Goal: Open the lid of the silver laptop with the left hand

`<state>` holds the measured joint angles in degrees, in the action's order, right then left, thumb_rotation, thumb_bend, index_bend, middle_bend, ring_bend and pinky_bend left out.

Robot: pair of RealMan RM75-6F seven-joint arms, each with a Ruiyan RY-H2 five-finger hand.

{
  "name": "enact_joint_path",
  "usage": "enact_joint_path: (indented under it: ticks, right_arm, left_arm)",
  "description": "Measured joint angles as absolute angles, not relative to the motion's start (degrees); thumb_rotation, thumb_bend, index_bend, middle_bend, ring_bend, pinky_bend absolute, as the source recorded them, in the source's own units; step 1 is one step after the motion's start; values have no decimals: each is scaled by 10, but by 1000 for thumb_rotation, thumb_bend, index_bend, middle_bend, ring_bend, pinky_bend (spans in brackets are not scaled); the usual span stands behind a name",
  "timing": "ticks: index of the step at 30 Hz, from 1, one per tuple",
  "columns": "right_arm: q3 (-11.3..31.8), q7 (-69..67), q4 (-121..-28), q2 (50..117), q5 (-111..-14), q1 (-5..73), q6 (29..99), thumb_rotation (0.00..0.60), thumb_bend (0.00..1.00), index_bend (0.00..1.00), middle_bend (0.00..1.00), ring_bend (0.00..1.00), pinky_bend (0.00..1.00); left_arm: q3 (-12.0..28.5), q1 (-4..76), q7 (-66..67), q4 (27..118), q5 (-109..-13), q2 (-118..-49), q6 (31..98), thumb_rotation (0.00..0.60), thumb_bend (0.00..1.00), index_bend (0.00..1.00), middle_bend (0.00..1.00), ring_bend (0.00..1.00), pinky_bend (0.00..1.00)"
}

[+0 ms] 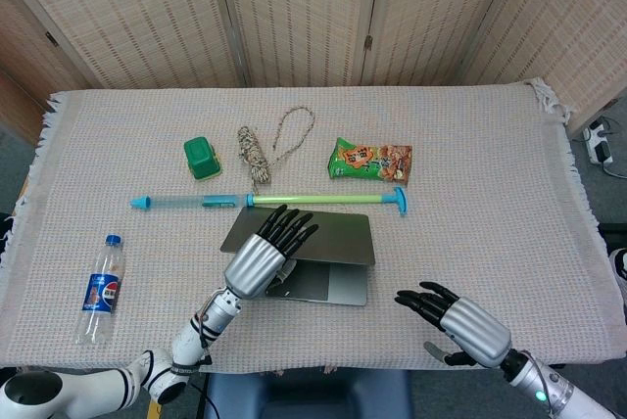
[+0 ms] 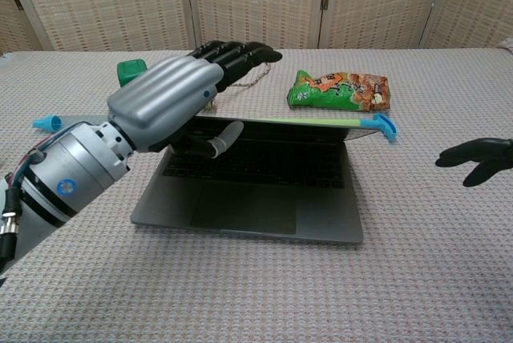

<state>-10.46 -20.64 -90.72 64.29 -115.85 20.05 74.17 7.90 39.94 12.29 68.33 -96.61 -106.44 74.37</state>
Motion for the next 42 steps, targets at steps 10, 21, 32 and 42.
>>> enact_joint_path:
  ticks: [10,21,32,42]
  right_arm:
    - [-94,-173,-915,686,-1132,270,618,600,591,0,19,57,0]
    - [-50,-147,-880,797,-1061,343,522,600,636,0,0,31,0]
    - [-51,-159,-833,852,-1013,382,477,600,658,0,0,36,0]
    - [-63,-168,-822,862,-998,396,474,600,675,0,0,37,0]
  left_arm:
    - [89,410,143,695,-946,-1063,730,600,583,67,89,3,0]
    - [93,418,158,701,-931,-1062,721,600,583,67,89,3,0]
    - [94,423,172,706,-915,-1060,709,600,582,65,89,3,0]
    - [103,431,202,712,-888,-1062,688,600,583,65,89,1,0]
